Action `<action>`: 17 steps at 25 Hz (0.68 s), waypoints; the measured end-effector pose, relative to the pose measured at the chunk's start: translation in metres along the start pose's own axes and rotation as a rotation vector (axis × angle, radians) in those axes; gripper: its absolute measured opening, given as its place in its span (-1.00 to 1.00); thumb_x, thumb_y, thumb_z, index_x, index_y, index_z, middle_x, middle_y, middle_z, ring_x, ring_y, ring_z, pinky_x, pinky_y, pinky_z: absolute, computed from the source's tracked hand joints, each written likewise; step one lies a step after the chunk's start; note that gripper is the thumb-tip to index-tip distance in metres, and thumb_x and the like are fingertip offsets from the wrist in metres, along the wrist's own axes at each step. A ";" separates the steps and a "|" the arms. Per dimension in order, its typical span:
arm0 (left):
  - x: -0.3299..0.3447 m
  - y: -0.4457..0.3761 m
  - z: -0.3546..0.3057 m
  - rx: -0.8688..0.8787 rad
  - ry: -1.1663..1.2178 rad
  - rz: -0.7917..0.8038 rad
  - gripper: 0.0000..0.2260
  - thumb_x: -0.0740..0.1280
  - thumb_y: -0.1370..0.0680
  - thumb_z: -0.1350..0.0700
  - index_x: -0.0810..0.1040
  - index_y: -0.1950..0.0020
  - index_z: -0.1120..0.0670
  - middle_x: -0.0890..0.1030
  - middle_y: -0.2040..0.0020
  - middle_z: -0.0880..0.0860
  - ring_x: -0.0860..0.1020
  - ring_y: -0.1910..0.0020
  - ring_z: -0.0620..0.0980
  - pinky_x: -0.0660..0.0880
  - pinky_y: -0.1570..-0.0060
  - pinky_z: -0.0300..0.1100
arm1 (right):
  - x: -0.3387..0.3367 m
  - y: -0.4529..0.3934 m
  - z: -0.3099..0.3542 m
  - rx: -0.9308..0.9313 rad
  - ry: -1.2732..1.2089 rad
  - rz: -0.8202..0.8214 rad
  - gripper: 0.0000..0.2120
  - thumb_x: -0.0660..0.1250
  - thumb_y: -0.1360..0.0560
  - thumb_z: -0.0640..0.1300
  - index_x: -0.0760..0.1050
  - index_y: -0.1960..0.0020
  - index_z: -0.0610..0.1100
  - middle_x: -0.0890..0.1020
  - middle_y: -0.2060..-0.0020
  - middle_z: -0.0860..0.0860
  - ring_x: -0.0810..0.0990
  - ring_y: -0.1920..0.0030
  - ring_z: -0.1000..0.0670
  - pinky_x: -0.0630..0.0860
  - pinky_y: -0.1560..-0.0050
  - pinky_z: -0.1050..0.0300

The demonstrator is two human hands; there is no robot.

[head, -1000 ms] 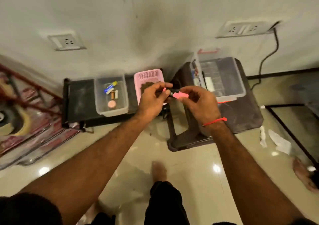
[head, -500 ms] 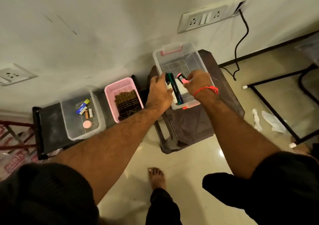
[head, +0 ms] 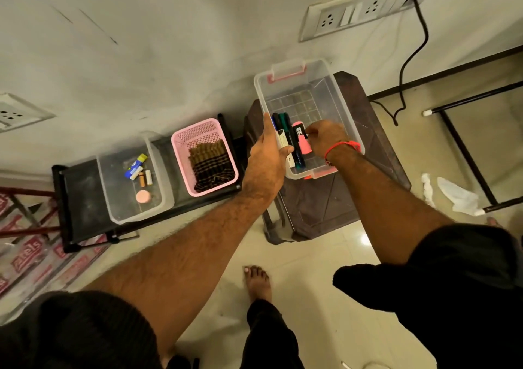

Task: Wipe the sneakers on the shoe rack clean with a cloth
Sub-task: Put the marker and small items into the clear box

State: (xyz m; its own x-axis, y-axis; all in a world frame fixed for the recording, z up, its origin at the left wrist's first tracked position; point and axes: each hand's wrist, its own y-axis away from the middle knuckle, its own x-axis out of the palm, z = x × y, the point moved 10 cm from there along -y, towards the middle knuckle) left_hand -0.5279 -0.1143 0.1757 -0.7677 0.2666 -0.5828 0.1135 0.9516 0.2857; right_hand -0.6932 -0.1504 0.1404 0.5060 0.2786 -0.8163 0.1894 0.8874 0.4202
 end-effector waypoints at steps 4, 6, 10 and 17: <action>0.004 -0.002 0.008 -0.075 0.053 0.043 -0.26 0.35 -0.64 0.10 -0.03 -0.68 -0.04 0.52 -0.39 0.19 0.54 -0.34 0.20 0.55 -0.20 0.30 | -0.068 0.049 0.016 -0.209 -0.023 -0.569 -0.66 0.30 -0.53 -0.27 0.56 -0.27 -0.08 0.58 -0.18 -0.13 0.52 -0.18 -0.18 0.52 -0.16 -0.11; 0.008 0.000 0.012 -0.140 0.075 0.082 -0.24 0.34 -0.64 0.07 -0.10 -0.68 -0.11 0.51 -0.38 0.22 0.55 -0.32 0.25 0.57 -0.11 0.38 | -0.087 0.071 -0.006 -0.075 0.107 -0.744 -0.54 0.32 -0.46 -0.25 0.47 -0.33 0.00 0.50 -0.27 -0.12 0.44 -0.25 -0.24 0.45 -0.18 -0.17; 0.011 0.004 0.013 -0.195 0.086 0.088 -0.25 0.30 -0.66 0.03 -0.15 -0.65 -0.20 0.51 -0.33 0.27 0.60 -0.21 0.32 0.62 0.08 0.36 | -0.052 0.057 -0.047 0.070 -0.191 -0.428 -0.51 0.26 -0.57 -0.33 0.36 -0.48 -0.14 0.52 -0.32 -0.21 0.51 -0.30 -0.24 0.48 -0.31 -0.19; 0.034 0.030 0.015 -0.232 0.015 0.177 -0.21 0.30 -0.66 0.04 -0.23 -0.64 -0.20 0.53 -0.24 0.25 0.64 -0.11 0.25 0.65 0.06 0.28 | -0.051 0.085 -0.065 0.160 -0.202 -0.368 -0.43 0.29 -0.57 -0.33 0.28 -0.54 -0.09 0.57 -0.22 -0.27 0.56 -0.23 -0.28 0.50 -0.26 -0.27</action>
State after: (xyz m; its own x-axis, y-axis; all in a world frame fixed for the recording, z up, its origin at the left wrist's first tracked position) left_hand -0.5414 -0.0749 0.1532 -0.7583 0.4214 -0.4973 0.1005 0.8294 0.5496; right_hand -0.7581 -0.0654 0.1919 0.5318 -0.1361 -0.8359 0.5075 0.8414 0.1858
